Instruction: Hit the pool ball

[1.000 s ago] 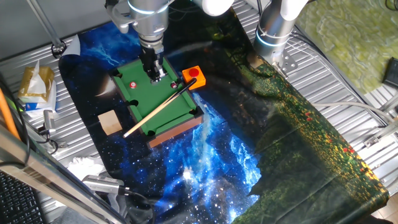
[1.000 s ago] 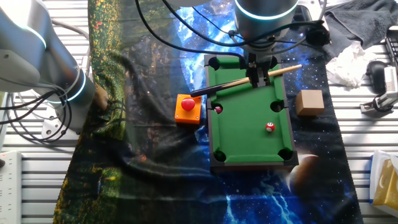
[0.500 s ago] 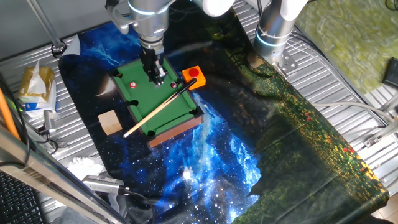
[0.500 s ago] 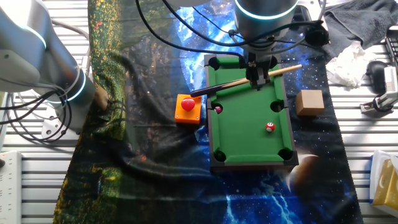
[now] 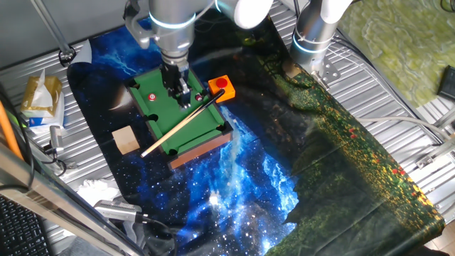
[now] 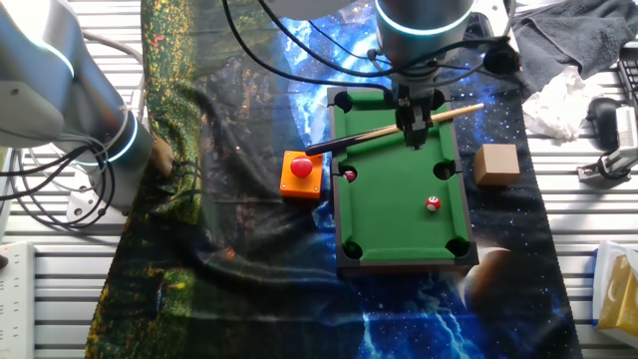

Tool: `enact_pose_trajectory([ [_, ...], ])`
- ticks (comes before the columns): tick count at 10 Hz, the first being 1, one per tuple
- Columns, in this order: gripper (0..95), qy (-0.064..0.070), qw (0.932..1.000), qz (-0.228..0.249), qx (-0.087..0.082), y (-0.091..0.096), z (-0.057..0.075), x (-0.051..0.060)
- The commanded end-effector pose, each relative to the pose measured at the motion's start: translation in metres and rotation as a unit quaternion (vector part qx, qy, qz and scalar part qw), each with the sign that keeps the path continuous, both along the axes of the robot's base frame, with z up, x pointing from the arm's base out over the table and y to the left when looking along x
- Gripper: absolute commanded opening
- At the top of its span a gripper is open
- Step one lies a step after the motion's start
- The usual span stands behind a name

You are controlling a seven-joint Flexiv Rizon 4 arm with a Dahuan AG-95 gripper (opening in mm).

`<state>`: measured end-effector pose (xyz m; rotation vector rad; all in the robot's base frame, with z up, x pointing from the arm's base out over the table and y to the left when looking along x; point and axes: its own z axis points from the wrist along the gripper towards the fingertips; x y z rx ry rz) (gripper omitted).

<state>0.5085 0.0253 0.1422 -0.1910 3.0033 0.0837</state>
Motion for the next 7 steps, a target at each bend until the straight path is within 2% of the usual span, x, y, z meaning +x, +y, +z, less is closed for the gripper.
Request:
enact_pose_trajectory([
  [1,57.0,0.0,1.0,-0.004,-0.003,0.007,-0.004,0.001],
  [3,57.0,0.0,1.0,-0.005,-0.002,0.009,-0.009,0.002],
  [7,57.0,0.0,1.0,-0.006,0.002,0.008,-0.029,0.004],
])
